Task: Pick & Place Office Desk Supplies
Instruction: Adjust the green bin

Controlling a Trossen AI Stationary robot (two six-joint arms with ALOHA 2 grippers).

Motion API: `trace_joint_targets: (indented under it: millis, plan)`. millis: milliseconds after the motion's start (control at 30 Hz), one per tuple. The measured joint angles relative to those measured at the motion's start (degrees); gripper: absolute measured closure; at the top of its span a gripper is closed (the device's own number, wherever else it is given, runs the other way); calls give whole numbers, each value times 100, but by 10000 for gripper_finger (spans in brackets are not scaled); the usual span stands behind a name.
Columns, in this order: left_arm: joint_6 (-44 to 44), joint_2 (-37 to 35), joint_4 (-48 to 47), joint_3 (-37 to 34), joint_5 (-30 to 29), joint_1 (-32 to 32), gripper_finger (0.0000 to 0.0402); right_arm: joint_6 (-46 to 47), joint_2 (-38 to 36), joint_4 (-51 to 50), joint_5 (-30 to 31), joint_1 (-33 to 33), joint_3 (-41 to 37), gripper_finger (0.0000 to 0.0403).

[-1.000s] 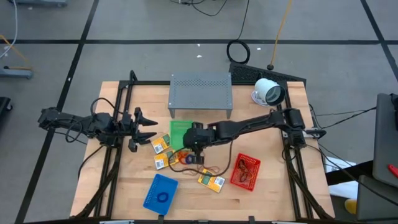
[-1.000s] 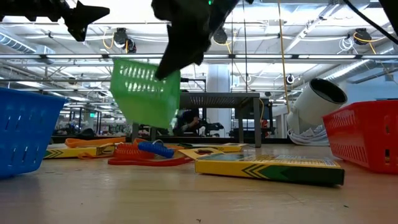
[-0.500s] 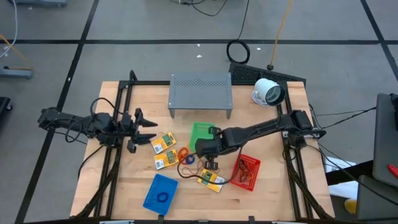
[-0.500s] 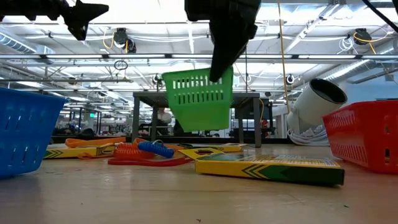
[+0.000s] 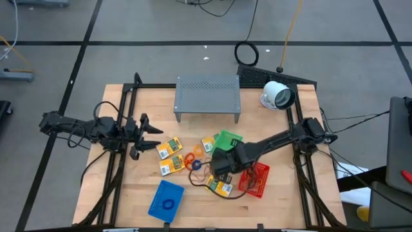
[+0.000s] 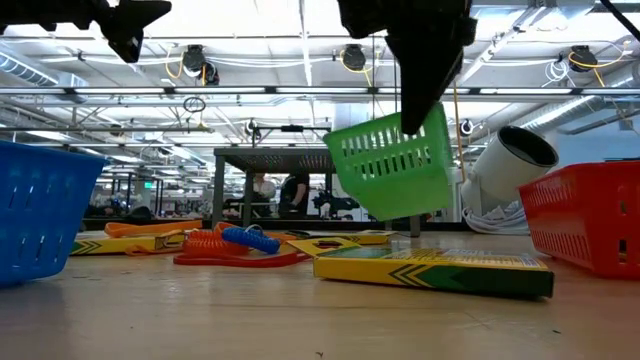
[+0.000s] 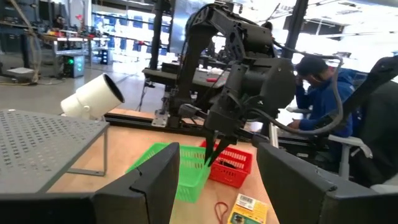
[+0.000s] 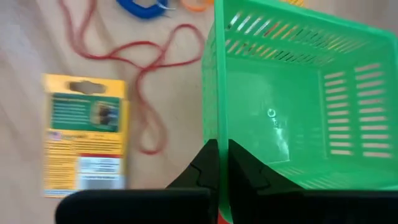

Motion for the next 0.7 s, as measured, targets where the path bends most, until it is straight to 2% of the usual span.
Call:
trace_joint_targets:
  millis: [233,467,700]
  plan:
    - [-2,0,2,0,81,0,176,656,0,-24,-8,320,0,402]
    - [-2,0,2,0,81,0,176,769,0,-21,-22,415,0,402]
    - [-4,0,3,0,79,0,176,715,0,-2,-167,415,0,355]
